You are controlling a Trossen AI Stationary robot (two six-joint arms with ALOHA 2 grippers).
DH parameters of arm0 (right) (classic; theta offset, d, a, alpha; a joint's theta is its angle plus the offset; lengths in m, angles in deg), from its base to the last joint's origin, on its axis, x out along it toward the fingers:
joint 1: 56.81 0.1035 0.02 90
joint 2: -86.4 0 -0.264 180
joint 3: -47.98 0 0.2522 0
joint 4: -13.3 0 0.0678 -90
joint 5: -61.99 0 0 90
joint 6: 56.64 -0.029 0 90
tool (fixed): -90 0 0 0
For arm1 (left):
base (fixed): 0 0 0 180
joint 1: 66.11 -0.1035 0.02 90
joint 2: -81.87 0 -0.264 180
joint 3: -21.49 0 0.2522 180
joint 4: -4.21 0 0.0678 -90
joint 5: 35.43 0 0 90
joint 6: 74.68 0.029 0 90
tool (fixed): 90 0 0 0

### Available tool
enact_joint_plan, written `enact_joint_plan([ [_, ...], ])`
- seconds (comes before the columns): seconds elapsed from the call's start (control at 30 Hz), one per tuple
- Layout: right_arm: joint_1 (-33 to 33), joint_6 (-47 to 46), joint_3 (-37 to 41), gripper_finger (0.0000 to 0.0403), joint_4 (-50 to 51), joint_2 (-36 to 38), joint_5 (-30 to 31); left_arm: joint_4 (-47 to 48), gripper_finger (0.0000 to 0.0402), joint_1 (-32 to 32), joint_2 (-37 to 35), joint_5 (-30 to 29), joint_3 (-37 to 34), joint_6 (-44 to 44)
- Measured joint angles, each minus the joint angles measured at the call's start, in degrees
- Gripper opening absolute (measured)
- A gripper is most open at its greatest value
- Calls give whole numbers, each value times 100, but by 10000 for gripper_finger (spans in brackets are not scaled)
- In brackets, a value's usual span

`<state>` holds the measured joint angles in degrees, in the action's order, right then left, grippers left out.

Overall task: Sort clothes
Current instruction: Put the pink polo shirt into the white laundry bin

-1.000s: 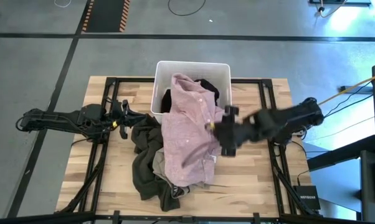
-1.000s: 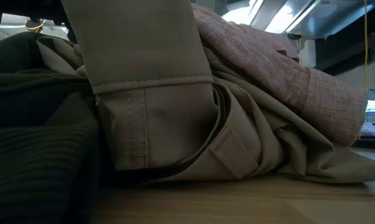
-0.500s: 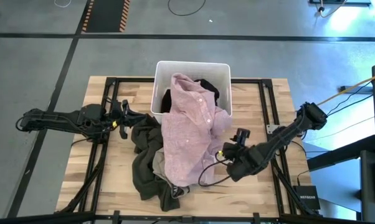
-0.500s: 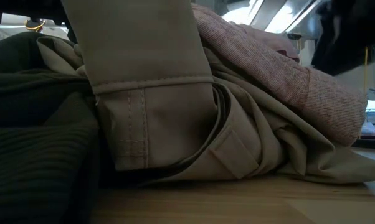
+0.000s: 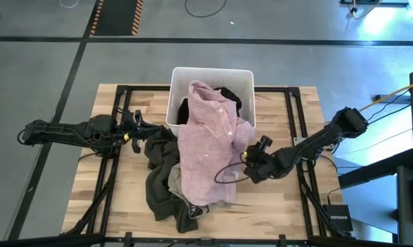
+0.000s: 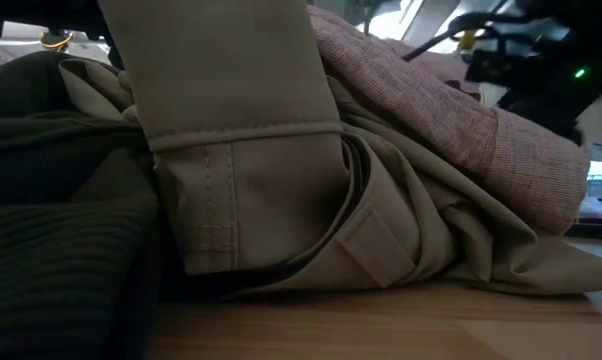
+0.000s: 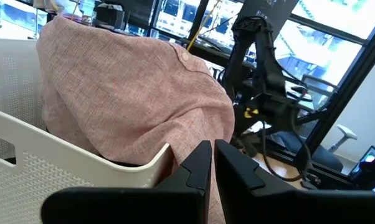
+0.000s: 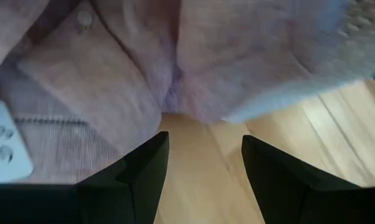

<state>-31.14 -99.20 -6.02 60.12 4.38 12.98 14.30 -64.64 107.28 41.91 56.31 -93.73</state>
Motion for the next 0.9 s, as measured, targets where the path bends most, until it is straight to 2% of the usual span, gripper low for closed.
enact_joint_plan([
  [0.13, -374, 756, 332, 221, -1190, -46, -29, -1, 15, 1, -2, 0, 0, 4],
  [0.23, -571, 1410, 383, 221, -2044, -46, -293, 2, 15, -1, -1, 0, 0, 10],
  [0.43, -621, 2638, 383, 221, -3825, -46, -1424, 3, 15, -1, -2, 0, 0, -2],
  [0.6, -623, 2916, 381, 221, -4898, -46, -2130, 5, 15, -1, -1, 0, 0, -4],
  [0.77, -621, 2931, 381, 221, -5470, -46, -2934, 4, 15, -1, 0, 0, 0, -4],
  [0.9, -621, 2909, 381, 221, -6017, -46, -3135, 4, 15, 0, 1, 0, 0, -5],
])
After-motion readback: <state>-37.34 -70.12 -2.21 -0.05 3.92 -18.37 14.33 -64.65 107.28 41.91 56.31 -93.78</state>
